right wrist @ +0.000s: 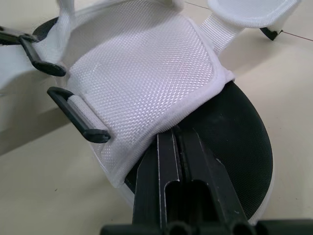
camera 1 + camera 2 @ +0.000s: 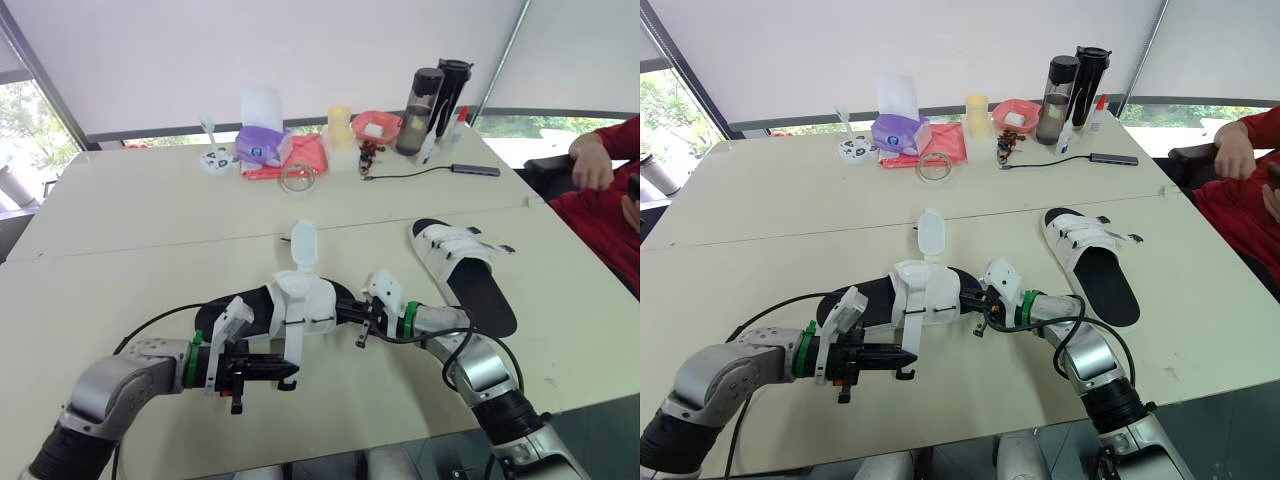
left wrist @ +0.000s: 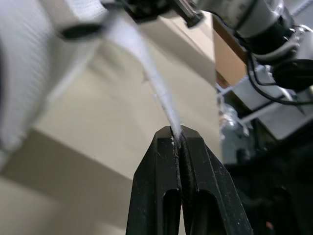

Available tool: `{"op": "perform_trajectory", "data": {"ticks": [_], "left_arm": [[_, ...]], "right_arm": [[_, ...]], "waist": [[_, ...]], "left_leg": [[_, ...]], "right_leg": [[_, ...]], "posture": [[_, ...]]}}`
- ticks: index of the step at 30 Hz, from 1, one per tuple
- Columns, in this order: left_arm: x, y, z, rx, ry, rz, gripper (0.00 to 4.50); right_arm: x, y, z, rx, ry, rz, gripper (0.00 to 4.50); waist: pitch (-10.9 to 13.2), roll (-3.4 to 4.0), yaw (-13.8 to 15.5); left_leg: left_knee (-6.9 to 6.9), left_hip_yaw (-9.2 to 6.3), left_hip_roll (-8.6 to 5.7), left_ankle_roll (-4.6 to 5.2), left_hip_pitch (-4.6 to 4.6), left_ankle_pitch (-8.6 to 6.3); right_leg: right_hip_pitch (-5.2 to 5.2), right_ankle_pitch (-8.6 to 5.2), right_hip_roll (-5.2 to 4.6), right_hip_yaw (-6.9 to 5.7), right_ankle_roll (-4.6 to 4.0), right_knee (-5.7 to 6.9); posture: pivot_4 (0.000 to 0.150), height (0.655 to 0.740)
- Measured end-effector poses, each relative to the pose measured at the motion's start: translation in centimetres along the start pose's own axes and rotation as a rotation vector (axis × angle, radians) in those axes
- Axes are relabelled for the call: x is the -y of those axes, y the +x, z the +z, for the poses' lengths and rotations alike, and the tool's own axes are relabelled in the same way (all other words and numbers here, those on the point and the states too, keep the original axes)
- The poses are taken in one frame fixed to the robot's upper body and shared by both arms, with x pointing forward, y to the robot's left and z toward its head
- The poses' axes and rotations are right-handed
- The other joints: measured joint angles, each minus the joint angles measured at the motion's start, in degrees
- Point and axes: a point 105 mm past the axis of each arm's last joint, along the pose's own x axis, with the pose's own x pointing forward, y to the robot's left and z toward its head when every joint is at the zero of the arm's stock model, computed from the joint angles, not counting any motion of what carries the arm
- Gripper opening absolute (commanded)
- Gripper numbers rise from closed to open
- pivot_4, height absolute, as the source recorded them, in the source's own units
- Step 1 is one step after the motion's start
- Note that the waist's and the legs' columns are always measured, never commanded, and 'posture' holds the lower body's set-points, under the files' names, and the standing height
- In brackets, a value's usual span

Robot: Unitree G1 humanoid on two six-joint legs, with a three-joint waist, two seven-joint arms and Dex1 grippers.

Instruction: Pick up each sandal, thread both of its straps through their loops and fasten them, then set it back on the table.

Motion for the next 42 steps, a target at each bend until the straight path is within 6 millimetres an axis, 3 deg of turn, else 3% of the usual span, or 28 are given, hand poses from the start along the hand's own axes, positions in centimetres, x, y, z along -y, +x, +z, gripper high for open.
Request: {"op": "perform_trajectory", "data": {"ticks": [8, 20, 26, 32, 42], "left_arm": [[1.6, -0.7, -2.2, -0.028, -0.110, -0.030, 0.09], [3.1, -0.9, -1.4, -0.057, -0.102, -0.057, 0.09], [3.8, -0.5, 0.6, 0.010, -0.097, -0.106, 0.09], [4.2, -0.1, 3.9, 0.130, -0.091, -0.141, 0.09], [1.6, -0.5, 9.3, 0.432, -0.297, -0.129, 0.09]], "right_arm": [[0.0, 0.0, 0.0, -0.001, 0.001, -0.001, 0.00], [-0.1, 0.0, 0.0, -0.002, 0.001, 0.009, 0.00], [0.0, 0.0, -0.1, -0.003, 0.001, 0.008, 0.00], [0.0, 0.1, -0.1, -0.004, 0.005, 0.008, 0.00], [0.1, 0.2, -0.2, -0.008, -0.005, 0.011, 0.00]], "waist": [[-0.1, 0.02, 0.0], [-0.2, 0.08, 0.0], [-0.2, 0.05, 0.0], [-0.2, 0.01, 0.0], [-0.2, -0.06, 0.1]], "left_leg": [[0.00, -0.01, 0.01, -0.15, 0.00, -0.09], [0.00, 0.01, 0.02, -0.20, 0.01, -0.13], [0.02, 0.01, 0.02, -0.19, 0.04, -0.12], [0.03, 0.01, 0.02, -0.16, 0.22, -0.11], [0.03, 0.02, 0.00, -0.15, 0.50, -0.09]], "right_leg": [[-0.01, -0.01, -0.02, 0.02, 0.00, -0.02], [-0.03, 0.02, 0.02, 0.03, -0.05, -0.02], [0.02, 0.00, 0.03, 0.03, -0.02, -0.02], [0.19, 0.00, 0.06, 0.03, -0.01, 0.01], [0.43, -0.02, 0.09, 0.05, 0.03, 0.06]], "posture": [[0.150, 0.7400], [0.150, 0.7400], [0.150, 0.7400], [0.150, 0.7400], [0.150, 0.7400]]}}
